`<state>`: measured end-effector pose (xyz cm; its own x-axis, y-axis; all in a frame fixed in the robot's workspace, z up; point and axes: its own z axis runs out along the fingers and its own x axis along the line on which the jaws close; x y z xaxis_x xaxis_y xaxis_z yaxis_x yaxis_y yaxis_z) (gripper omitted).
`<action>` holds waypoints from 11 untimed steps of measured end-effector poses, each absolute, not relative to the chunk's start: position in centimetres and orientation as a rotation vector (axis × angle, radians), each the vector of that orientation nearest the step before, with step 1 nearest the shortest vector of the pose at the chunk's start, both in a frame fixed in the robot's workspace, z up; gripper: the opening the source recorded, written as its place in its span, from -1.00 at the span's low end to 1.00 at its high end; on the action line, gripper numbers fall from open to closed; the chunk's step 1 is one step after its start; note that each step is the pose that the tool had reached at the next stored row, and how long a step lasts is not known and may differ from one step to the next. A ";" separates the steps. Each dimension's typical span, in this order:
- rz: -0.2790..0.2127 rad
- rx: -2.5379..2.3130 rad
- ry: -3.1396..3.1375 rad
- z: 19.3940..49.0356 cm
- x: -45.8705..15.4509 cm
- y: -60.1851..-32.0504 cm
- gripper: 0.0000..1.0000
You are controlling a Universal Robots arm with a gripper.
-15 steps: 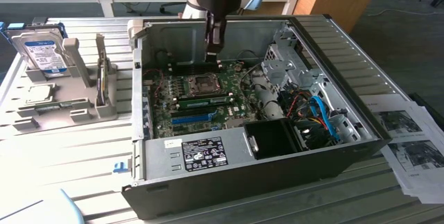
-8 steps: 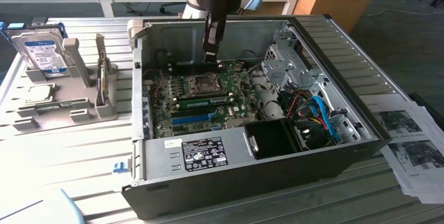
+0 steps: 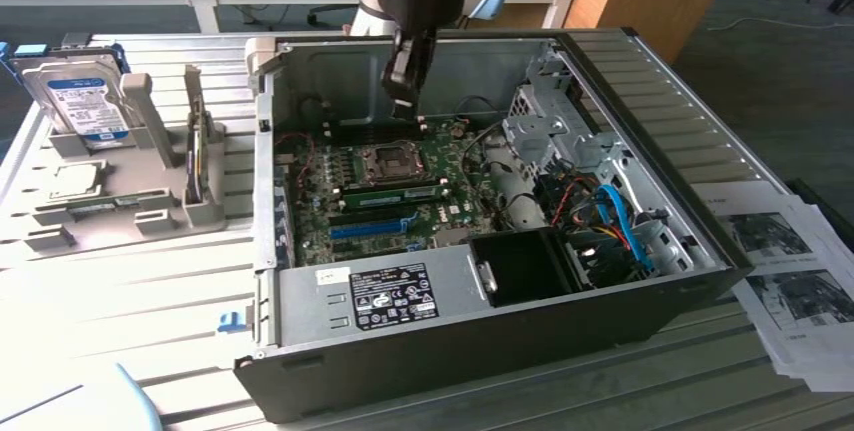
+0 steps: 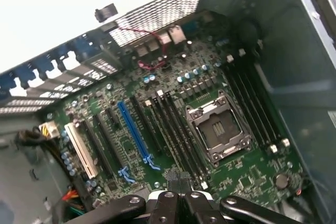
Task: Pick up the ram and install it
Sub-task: 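Press down the ram until it locks into place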
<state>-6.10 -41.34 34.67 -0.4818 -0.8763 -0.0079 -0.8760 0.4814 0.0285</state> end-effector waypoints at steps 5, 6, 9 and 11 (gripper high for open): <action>-0.045 1.471 -2.768 34.6 -6.1 -41.3 -0.81; -0.045 1.447 -2.782 34.6 -6.1 -41.3 -0.81; -0.045 1.378 -2.818 34.6 -6.1 -41.3 -0.81; -0.044 1.329 -2.843 34.6 -6.1 -41.3 -0.81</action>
